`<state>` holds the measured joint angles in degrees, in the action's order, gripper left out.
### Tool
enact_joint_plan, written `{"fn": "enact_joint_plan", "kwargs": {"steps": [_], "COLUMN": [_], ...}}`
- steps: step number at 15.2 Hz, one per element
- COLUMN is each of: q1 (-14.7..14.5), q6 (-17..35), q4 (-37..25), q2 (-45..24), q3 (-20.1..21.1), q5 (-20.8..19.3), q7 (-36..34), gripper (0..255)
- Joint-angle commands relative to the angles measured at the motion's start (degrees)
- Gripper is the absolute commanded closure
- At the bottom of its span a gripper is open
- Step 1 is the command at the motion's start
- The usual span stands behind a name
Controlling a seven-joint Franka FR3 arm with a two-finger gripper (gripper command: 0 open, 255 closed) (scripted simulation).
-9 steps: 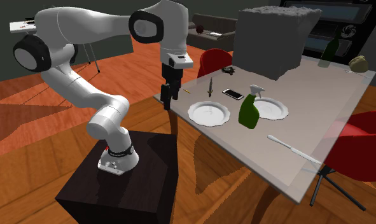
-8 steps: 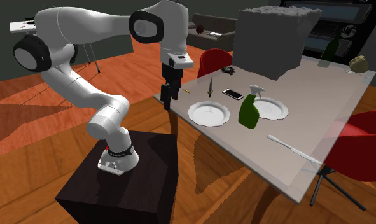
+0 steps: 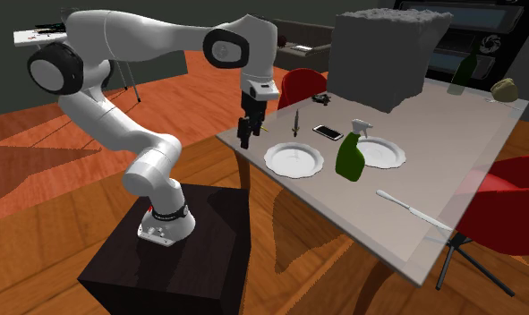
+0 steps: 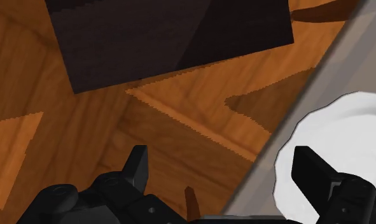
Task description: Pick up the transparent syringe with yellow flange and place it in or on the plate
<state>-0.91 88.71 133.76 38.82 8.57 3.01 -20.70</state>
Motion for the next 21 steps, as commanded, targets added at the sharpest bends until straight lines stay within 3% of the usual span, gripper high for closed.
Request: {"fn": "enact_joint_plan", "kwargs": {"steps": [1,12,21], "q1": [-0.42,-2.17,-3.48], "q6": [1.52,10.84,18.76], "q4": [-0.22,-5.91,-16.60], "q2": [-2.06,-16.76,-33.70], "q3": [2.05,12.60,19.58], "q5": [2.35,11.64,12.69], "q7": [-3.61,-21.72,-36.56], "gripper": [0,0,0]}}
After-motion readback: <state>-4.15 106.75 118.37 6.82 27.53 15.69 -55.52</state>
